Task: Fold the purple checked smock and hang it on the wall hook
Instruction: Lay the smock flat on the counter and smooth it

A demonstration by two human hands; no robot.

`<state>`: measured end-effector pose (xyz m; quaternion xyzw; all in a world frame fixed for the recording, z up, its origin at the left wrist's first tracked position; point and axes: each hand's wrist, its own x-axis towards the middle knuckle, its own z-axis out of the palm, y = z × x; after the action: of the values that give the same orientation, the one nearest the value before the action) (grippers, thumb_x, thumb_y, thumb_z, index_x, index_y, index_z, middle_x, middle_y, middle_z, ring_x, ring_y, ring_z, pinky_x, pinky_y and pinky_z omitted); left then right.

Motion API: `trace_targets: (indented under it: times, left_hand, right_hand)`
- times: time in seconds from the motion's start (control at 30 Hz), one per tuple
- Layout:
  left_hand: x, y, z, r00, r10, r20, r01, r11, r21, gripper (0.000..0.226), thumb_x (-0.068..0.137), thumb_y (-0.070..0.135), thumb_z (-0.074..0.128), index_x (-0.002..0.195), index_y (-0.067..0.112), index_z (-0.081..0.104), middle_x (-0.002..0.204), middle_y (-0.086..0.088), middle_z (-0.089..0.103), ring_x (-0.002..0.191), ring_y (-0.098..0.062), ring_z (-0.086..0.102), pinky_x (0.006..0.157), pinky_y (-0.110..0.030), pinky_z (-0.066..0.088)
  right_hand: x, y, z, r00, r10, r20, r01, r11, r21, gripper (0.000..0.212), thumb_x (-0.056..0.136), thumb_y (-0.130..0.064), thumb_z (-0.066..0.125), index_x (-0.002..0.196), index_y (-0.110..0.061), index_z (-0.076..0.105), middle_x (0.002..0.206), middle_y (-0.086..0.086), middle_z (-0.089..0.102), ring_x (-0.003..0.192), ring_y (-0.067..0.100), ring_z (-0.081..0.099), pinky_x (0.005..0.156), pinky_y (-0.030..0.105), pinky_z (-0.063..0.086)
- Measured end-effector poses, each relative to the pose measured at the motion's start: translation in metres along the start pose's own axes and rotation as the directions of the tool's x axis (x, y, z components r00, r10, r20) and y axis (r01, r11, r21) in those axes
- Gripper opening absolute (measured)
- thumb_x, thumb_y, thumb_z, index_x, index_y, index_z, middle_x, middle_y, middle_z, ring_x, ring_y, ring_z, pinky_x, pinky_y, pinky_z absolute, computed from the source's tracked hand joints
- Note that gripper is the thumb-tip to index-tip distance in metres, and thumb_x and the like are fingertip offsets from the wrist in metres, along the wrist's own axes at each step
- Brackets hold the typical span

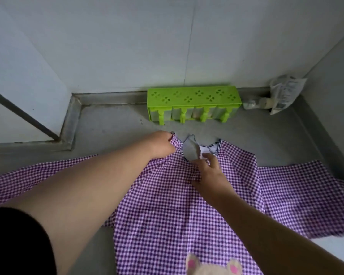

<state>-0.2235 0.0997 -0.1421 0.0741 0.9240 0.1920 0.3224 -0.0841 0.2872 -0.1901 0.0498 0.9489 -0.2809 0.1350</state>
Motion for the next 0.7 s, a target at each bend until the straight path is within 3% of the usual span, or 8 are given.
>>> trace_targets:
  times: [0.07,0.13,0.17,0.2,0.33,0.47,0.6,0.7]
  left_hand:
    - [-0.004,0.007,-0.002,0.998,0.040,0.057,-0.022,0.959,-0.282,0.020,0.081,0.018,0.066,0.100,0.023,0.070,0.108,-0.007,0.076,0.097,-0.026,0.072,0.083,-0.035,0.056]
    - [-0.004,0.006,-0.005,0.993,0.021,0.117,0.061,0.754,-0.655,0.025,0.075,0.007,0.065,0.095,0.020,0.073,0.098,-0.010,0.078,0.097,-0.031,0.072,0.101,-0.049,0.053]
    - [-0.006,0.007,-0.006,0.985,-0.017,0.170,0.136,0.676,-0.724,0.025,0.080,0.002,0.061,0.098,0.015,0.073,0.093,-0.011,0.078,0.095,-0.034,0.072,0.104,-0.052,0.051]
    - [-0.003,0.003,-0.007,0.982,-0.055,0.183,0.172,0.665,-0.727,0.024,0.086,0.001,0.058,0.103,0.012,0.071,0.093,-0.013,0.078,0.094,-0.035,0.072,0.104,-0.054,0.052]
    - [0.005,-0.007,-0.008,0.987,-0.132,0.090,0.156,0.912,-0.380,0.032,0.096,0.027,0.062,0.125,0.015,0.063,0.117,-0.013,0.074,0.104,-0.030,0.073,0.097,-0.048,0.058]
    - [0.000,-0.002,-0.005,0.958,-0.018,0.287,0.222,0.678,-0.701,0.037,0.096,0.004,0.062,0.129,0.020,0.067,0.117,-0.015,0.078,0.111,-0.035,0.073,0.104,-0.054,0.054]
    - [-0.001,0.001,-0.006,0.950,-0.015,0.312,0.201,0.794,-0.573,0.033,0.095,0.002,0.060,0.112,0.026,0.075,0.110,-0.010,0.079,0.102,-0.031,0.075,0.096,-0.049,0.059]
    - [-0.005,0.005,-0.011,0.920,0.111,0.377,0.286,0.469,-0.836,0.027,0.096,-0.004,0.047,0.091,0.013,0.067,0.088,-0.009,0.073,0.079,-0.023,0.070,0.081,-0.039,0.052]
  right_hand:
    - [-0.001,0.004,-0.002,0.997,0.062,-0.040,-0.064,0.996,-0.054,0.078,0.083,-0.037,0.081,0.148,-0.031,0.038,0.156,0.002,0.022,0.144,0.029,0.034,0.113,0.047,0.045]
    - [-0.002,0.004,-0.002,0.994,0.100,-0.049,-0.103,0.993,-0.061,0.084,0.082,-0.043,0.082,0.150,-0.024,0.037,0.152,0.005,0.028,0.142,0.030,0.033,0.115,0.046,0.040]
    - [-0.002,0.005,-0.003,0.994,0.101,-0.052,-0.104,0.993,-0.058,0.086,0.081,-0.044,0.082,0.151,-0.023,0.035,0.150,0.005,0.031,0.141,0.030,0.034,0.115,0.046,0.039]
    - [-0.002,0.004,-0.003,0.994,0.092,-0.051,-0.095,0.994,-0.061,0.088,0.081,-0.043,0.082,0.151,-0.023,0.034,0.148,0.004,0.033,0.140,0.029,0.036,0.116,0.045,0.038]
    - [0.000,0.007,-0.005,0.995,0.088,-0.050,-0.090,0.995,-0.045,0.089,0.078,-0.042,0.085,0.148,-0.023,0.033,0.142,0.001,0.038,0.136,0.024,0.039,0.116,0.041,0.039]
    - [0.002,0.011,-0.008,0.999,0.031,-0.041,-0.034,0.997,-0.072,0.086,0.083,-0.040,0.080,0.150,-0.023,0.029,0.147,0.001,0.039,0.139,0.024,0.039,0.118,0.043,0.038]
    - [0.005,0.013,-0.016,1.000,-0.024,0.013,0.026,0.982,-0.186,0.086,0.087,-0.046,0.074,0.154,-0.028,0.024,0.155,-0.004,0.038,0.141,0.025,0.038,0.115,0.048,0.043]
    - [0.010,0.008,-0.021,0.997,-0.050,0.057,0.062,0.967,-0.248,0.090,0.085,-0.048,0.076,0.154,-0.030,0.021,0.156,-0.006,0.038,0.139,0.027,0.039,0.109,0.049,0.048]
